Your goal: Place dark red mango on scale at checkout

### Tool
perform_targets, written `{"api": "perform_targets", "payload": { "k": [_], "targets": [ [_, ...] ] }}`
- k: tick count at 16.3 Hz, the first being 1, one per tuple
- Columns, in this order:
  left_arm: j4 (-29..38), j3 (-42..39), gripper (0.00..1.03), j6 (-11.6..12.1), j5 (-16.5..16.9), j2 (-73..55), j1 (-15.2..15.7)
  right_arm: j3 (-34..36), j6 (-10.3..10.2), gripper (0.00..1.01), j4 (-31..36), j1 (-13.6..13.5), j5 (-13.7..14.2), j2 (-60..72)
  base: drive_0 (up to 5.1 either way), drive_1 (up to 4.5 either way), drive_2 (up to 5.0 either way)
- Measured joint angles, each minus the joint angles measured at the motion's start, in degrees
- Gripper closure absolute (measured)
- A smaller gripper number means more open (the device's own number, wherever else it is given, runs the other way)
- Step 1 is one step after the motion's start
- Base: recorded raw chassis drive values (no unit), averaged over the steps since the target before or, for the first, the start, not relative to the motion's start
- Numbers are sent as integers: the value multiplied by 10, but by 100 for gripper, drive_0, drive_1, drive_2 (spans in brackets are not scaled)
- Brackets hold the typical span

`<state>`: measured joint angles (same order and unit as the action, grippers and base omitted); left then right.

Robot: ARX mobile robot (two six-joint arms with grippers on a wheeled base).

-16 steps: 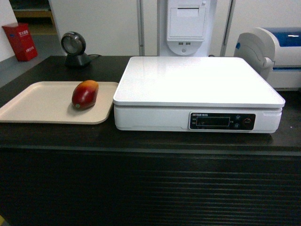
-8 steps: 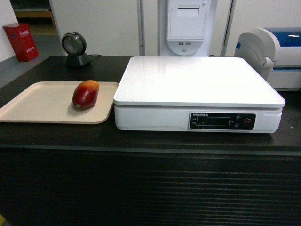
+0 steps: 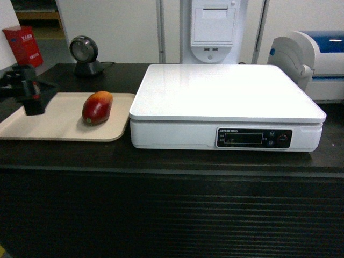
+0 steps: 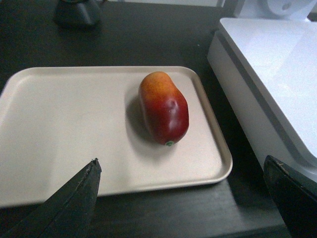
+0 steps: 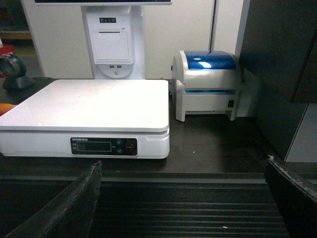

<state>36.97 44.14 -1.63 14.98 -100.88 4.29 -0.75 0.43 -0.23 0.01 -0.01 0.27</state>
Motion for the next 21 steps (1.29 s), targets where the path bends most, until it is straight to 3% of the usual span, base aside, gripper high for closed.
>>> {"api": "perform_targets", "payload": {
  "k": [1,2,5,10,12,15,21],
  "targets": [
    [-29,61,5,9,8,-52,-7,0,0,3,0,0,0,0,0,0,0],
    [-119,231,5,35,-4,-170,-27,0,0,3,0,0,0,0,0,0,0],
    [-212,384,5,53,-11,-272,-45,0,0,3,0,0,0,0,0,0,0],
    [-331,577,5,65,-57,-393,-54,0,0,3,0,0,0,0,0,0,0],
    [-387,635,5,66,-88,-423,-53,0,0,3,0,0,0,0,0,0,0],
    [-454,671,5,65,-99,-446,-57,0,0,3,0,0,0,0,0,0,0],
    [-446,665,7,67,-104,-452,-60,0,0,3,0,0,0,0,0,0,0]
  ]
}}
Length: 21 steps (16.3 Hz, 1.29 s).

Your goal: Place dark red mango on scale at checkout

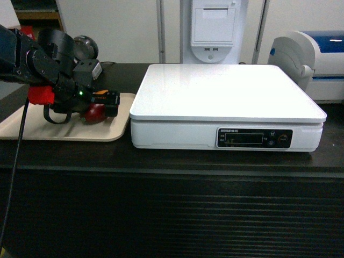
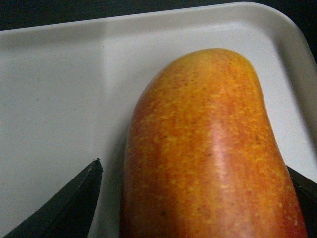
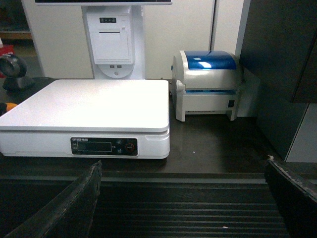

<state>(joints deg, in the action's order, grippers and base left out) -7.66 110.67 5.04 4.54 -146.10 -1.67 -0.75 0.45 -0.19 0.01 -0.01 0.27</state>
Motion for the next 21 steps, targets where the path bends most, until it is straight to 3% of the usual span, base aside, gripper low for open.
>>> {"api": "perform_targets", "payload": {
  "k": [4,5,7,10,14,17,21],
  "targets": [
    [7,-9,17,0,0,0,0,0,0,3,0,0,0,0,0,0,0],
    [30,-38,42,-1,1,14,0,0,0,3,0,0,0,0,0,0,0],
    [130,-182,44,-21,12,116,-3,0,0,3,0,0,0,0,0,0,0],
    [225,-310,44,-43,22,284,-44,0,0,3,0,0,0,0,0,0,0],
    [258,-407,44,-88,29,411,-123,0,0,3,0,0,0,0,0,0,0],
    [264,-417,44,-122,13,440,-198,0,0,3,0,0,0,0,0,0,0],
    [234,-378,44,-138,1,401,-282,0,0,3,0,0,0,0,0,0,0]
  ]
}}
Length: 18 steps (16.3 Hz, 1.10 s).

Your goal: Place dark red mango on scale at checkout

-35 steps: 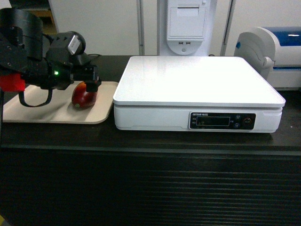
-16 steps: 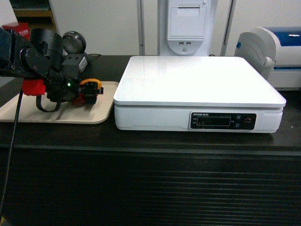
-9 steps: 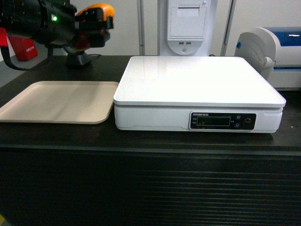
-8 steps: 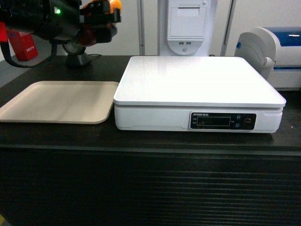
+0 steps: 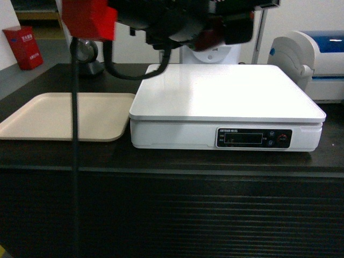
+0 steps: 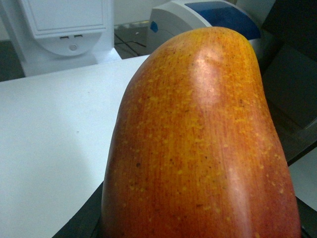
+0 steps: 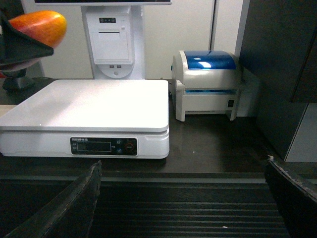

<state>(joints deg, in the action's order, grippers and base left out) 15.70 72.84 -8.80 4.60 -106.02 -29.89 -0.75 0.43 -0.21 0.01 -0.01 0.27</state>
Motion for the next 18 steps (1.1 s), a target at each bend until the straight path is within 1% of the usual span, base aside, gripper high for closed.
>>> {"api": "perform_targets", "payload": {
  "k": [2,5,8,9,12,13,14,17,18],
  "targets": [
    [-18,30,44,-5,-4,-31,-24,0,0,3,0,0,0,0,0,0,0],
    [-56,101,44,-25,-10,-87,-46,0,0,3,0,0,0,0,0,0,0],
    [-116,182,44,-62,-10,-154,-50,0,0,3,0,0,0,0,0,0,0],
    [-138,215,44,-75,-15,-183,-50,0,0,3,0,0,0,0,0,0,0],
    [-214,320,44,-122,-43,-260,-48,0,0,3,0,0,0,0,0,0,0],
    [-233,349,44,-132,-52,-277,-45,0,0,3,0,0,0,0,0,0,0],
    [-257,384,44,-147,-61,-296,-43,0,0,3,0,0,0,0,0,0,0],
    [-300,457,44,-178,-102,-328,-37,0,0,3,0,0,0,0,0,0,0],
    [-315,475,44,-183,-121,-337,-36,0,0,3,0,0,0,0,0,0,0]
  ]
}}
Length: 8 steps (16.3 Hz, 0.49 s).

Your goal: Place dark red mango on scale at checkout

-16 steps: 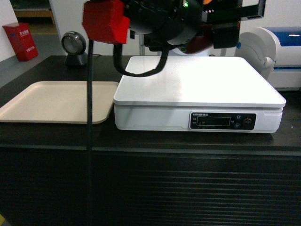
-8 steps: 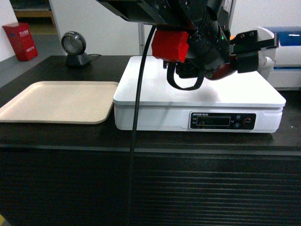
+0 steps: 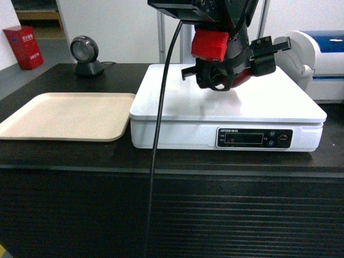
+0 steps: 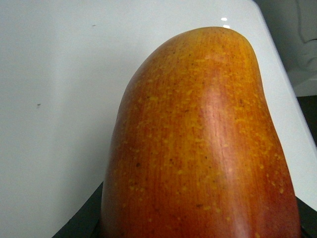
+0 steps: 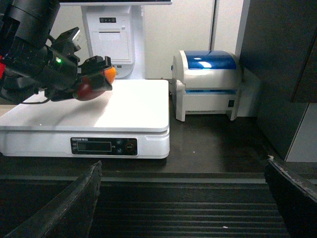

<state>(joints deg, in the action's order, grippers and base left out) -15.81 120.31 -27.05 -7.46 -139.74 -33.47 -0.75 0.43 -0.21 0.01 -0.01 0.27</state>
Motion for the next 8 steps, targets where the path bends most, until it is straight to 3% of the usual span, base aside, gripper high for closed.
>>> {"api": "perform_targets", "payload": {
  "k": [3,4,7,8],
  "targets": [
    [-23,9,44,-12,-23,-17,3,0,0,3,0,0,0,0,0,0,0],
    [-20,9,38,-15,-24,-21,3,0,0,3,0,0,0,0,0,0,0],
    [-3,7,4,-14,-20,-21,3,0,0,3,0,0,0,0,0,0,0],
    [15,-6,5,-9,-22,-14,3,0,0,3,0,0,0,0,0,0,0]
  ]
}}
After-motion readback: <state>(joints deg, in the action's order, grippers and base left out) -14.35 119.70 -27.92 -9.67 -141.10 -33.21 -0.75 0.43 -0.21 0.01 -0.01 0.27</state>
